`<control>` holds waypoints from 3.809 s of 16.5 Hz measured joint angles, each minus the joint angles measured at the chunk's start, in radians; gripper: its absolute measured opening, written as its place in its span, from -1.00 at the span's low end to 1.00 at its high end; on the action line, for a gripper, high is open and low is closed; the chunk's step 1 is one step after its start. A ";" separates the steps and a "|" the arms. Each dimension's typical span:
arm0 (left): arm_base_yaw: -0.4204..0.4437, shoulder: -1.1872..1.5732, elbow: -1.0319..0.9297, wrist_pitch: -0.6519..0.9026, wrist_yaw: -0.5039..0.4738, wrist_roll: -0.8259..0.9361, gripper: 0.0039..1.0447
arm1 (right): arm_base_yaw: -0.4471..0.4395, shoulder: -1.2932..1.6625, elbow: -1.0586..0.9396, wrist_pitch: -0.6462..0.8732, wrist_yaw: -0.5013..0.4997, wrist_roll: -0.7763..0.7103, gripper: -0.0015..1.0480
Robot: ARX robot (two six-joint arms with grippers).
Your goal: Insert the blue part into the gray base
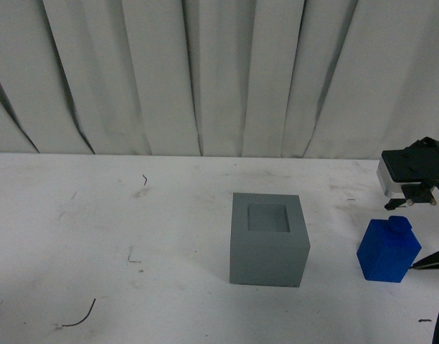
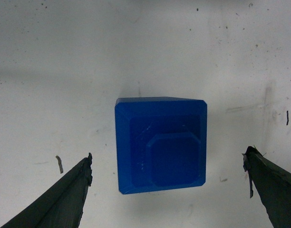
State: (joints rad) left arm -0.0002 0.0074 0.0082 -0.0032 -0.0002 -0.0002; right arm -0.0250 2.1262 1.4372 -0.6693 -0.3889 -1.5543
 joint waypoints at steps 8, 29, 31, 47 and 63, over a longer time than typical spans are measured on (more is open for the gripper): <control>0.000 0.000 0.000 0.000 0.000 0.000 0.88 | 0.050 0.050 0.032 -0.037 -0.034 0.024 0.25; 0.000 0.000 0.000 0.000 0.000 0.000 0.88 | 0.091 -0.044 0.119 -0.183 -0.046 0.028 -0.10; 0.000 0.000 0.000 0.000 0.000 0.000 0.88 | 0.119 -0.087 0.174 -0.242 -0.065 0.030 -0.10; 0.000 0.000 0.000 0.000 0.000 0.000 0.88 | 0.379 0.105 0.450 -0.314 -0.054 0.266 -0.11; 0.000 0.000 0.000 0.000 0.000 0.000 0.88 | 0.376 0.090 0.417 -0.285 -0.053 0.298 -0.11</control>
State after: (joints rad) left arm -0.0002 0.0074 0.0082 -0.0032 -0.0002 0.0002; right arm 0.3511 2.2158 1.8545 -0.9539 -0.4419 -1.2568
